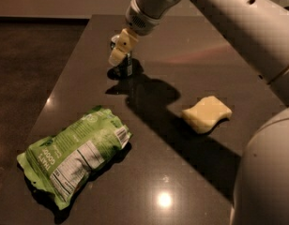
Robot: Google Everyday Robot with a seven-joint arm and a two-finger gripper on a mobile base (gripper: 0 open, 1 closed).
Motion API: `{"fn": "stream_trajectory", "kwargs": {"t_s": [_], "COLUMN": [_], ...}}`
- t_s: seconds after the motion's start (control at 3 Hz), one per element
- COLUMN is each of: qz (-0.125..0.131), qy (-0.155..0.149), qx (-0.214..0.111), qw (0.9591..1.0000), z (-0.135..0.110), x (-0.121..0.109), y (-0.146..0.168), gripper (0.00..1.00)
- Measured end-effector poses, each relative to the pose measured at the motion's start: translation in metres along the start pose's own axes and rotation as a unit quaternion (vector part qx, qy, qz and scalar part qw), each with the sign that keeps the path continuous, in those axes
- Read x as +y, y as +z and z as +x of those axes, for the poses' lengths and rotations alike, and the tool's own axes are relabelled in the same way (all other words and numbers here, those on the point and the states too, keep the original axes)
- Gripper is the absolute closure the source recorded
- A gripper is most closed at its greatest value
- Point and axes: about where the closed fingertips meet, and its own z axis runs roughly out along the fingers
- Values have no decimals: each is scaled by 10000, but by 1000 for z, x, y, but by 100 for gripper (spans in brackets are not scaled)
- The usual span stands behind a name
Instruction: Move green can near sponge
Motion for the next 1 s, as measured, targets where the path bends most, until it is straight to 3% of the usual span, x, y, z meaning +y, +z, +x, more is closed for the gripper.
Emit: {"fn": "stream_trajectory", "kwargs": {"t_s": [0.33,1.0], "qz": [-52,-342], "qy": [26,45], "qx": [-4,-100], "qw": [10000,9994], "z": [-12,-23], "x": [2,14], "y": [19,21], "gripper": [0,40]}}
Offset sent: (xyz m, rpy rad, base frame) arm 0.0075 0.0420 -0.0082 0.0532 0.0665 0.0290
